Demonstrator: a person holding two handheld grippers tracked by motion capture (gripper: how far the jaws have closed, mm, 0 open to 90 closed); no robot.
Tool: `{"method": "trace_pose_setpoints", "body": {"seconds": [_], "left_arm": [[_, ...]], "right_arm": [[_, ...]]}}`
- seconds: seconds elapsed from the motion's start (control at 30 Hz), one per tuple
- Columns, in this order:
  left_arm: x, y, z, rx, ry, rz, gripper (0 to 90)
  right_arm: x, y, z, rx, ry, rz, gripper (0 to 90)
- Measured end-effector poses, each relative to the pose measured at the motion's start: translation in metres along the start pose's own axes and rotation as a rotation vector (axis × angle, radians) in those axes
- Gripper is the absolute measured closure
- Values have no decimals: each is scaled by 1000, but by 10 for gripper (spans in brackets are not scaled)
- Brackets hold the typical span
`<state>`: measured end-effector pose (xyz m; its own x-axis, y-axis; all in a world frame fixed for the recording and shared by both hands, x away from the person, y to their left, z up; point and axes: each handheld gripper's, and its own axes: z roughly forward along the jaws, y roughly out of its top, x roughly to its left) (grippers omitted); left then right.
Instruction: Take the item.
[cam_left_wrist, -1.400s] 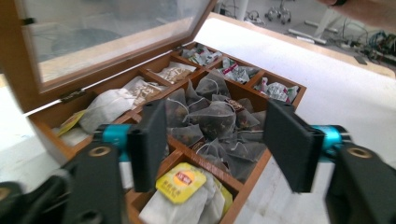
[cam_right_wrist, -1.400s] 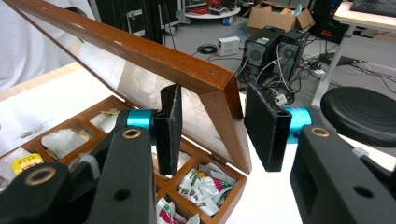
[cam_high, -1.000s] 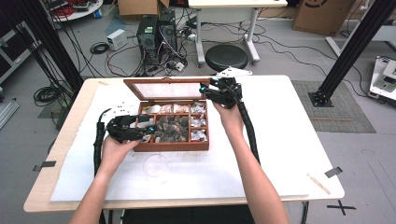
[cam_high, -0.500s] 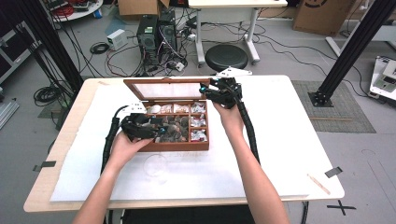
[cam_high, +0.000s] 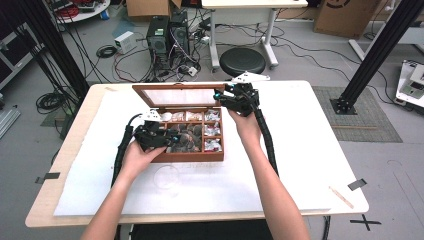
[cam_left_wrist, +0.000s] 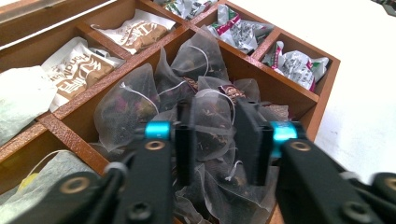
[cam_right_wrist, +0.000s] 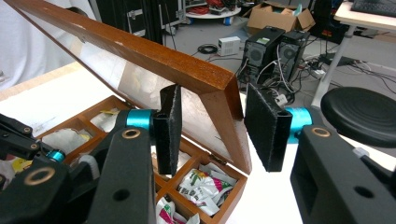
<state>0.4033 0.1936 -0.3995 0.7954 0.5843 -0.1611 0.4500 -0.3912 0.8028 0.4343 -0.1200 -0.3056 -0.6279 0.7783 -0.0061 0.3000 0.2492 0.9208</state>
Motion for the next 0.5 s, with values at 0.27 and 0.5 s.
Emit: {"method": "trace_pose_setpoints", "body": {"seconds": [0.27,0.5], "left_arm": [[-2,1,0,0,-14,25,890],[-3,2,-4,-23,-5,48,894]], "right_arm": [[0,0,0,1,-1,-1,577],[1,0,0,1,-3,-2,577]]}}
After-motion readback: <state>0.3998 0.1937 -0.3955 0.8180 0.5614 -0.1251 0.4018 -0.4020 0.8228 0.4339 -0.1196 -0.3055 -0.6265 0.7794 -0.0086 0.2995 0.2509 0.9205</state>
